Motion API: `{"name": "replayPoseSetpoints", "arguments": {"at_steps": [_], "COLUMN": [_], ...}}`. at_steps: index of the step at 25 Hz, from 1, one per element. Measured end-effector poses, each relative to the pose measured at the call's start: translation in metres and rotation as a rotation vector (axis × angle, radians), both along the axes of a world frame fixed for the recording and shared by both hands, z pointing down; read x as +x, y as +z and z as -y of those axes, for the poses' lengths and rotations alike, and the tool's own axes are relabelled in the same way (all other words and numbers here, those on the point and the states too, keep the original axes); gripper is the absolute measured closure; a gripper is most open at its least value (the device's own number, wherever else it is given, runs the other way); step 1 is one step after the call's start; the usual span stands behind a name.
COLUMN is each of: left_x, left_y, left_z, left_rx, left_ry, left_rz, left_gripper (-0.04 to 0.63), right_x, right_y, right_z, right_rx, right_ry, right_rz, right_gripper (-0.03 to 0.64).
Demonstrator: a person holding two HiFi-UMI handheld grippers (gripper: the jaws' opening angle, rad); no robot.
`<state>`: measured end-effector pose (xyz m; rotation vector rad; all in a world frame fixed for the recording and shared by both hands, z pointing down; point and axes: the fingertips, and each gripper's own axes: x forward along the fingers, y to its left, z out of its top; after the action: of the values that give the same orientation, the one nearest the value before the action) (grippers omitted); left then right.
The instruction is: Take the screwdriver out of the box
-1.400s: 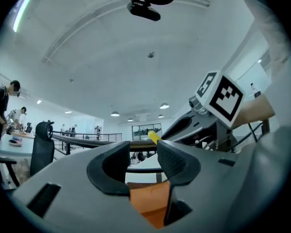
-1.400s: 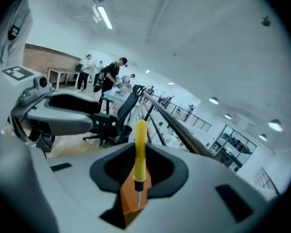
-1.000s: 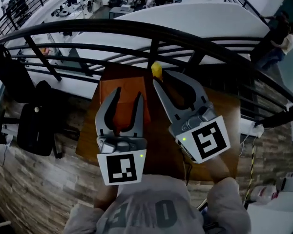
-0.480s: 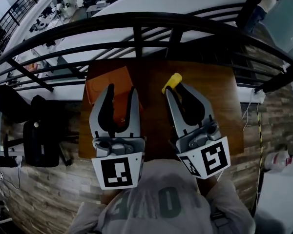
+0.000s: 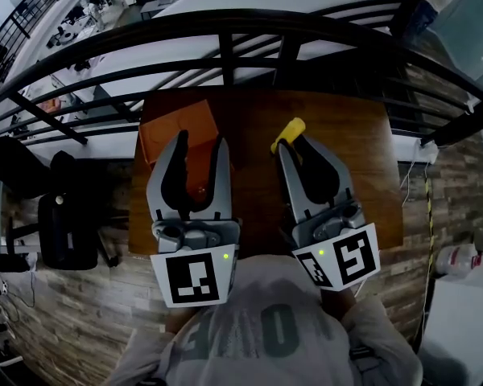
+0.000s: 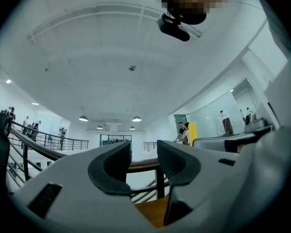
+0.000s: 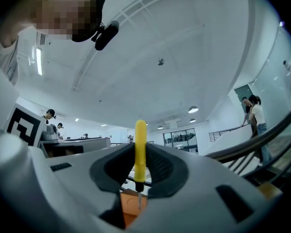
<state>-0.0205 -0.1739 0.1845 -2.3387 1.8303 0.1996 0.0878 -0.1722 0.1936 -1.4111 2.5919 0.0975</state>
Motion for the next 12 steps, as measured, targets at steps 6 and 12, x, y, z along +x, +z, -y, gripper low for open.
{"name": "replayPoseSetpoints", "arguments": {"at_steps": [6,12], "left_x": [0.0031,0.0008], "left_y": [0.0017,0.004], "left_z": [-0.002,-0.0021], "left_rx": [-0.007,-0.01], "left_ry": [-0.009,-0.019], "left_rz": [0.002,0.003], "left_gripper": [0.426,0.426], "right_x": [0.0042,0.0035], "right_y": [-0.0021,0.0], "right_z": [0.0,0.0018], "right_rx": [0.001,0.0], "right_ry": [-0.007,-0.01], "right_rz": [0.005,0.004], "right_gripper": [0.54,0.541]}}
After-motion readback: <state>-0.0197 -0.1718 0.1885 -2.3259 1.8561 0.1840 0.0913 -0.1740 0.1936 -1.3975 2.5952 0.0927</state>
